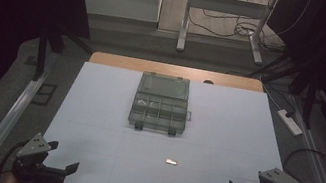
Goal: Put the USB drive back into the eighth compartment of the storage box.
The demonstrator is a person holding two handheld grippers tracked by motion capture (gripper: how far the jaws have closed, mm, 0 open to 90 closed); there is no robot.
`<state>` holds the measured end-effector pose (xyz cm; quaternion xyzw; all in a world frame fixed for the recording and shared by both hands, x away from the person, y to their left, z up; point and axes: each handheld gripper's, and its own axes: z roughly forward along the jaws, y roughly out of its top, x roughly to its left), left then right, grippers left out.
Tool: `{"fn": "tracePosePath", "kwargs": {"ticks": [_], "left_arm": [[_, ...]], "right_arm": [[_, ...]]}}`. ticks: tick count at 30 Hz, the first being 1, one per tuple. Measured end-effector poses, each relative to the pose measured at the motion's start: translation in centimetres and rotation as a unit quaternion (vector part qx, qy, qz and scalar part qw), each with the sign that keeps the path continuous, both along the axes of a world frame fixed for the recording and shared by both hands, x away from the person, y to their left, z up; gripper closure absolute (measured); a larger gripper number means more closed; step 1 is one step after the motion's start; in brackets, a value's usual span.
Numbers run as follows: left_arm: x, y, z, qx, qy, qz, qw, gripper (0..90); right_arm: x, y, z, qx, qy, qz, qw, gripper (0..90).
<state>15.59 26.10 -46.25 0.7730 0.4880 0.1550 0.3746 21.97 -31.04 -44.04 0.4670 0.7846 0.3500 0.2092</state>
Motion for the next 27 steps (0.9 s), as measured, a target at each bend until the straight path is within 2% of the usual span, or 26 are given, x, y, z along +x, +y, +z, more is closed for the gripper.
{"fn": "tracePosePath", "kwargs": {"ticks": [4,27], "left_arm": [[0.01,0.01,0.0,0.001,0.001,0.001,1.0,2.7],[0.08,-0.05,-0.03,0.005,0.004,0.0,1.0,2.8]], "right_arm": [[0.18,-0.06,-0.06,0.005,0.011,0.003,0.9999,0.0],[0.39,-0.02,-0.1,0.011,0.025,0.024,0.9994,0.0]]}}
